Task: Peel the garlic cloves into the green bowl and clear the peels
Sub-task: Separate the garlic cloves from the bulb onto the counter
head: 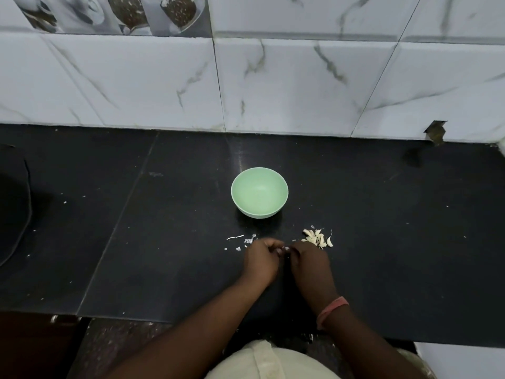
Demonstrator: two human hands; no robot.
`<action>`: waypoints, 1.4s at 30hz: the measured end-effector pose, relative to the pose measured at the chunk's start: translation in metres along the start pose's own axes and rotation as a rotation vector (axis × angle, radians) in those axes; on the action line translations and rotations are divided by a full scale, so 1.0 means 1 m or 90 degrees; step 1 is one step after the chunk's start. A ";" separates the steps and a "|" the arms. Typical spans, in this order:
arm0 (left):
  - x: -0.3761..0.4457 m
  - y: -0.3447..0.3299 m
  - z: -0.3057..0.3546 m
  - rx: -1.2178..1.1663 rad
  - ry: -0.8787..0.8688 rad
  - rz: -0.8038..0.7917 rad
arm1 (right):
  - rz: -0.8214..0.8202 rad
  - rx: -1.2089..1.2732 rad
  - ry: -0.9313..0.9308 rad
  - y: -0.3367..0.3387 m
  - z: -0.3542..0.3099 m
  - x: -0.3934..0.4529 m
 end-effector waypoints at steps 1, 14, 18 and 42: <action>-0.003 0.001 0.002 -0.066 0.015 -0.013 | 0.051 0.066 -0.026 0.004 0.000 -0.003; -0.031 0.030 0.007 -0.404 0.081 -0.132 | 0.103 0.519 -0.158 0.004 -0.018 -0.023; -0.035 0.038 0.007 -0.383 0.087 -0.146 | 0.101 0.561 -0.153 0.008 -0.023 -0.028; -0.051 0.043 0.013 -0.470 0.076 -0.125 | 0.140 0.586 -0.145 0.010 -0.038 -0.030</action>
Point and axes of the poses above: each hand's wrist, its own x-axis towards the middle knuckle, its own y-axis out of the back of the hand, z = x × y, the point moved 5 cm from there along x, towards the middle knuckle, and after that the axes turned 6 degrees about y, right-handed, at the moved point
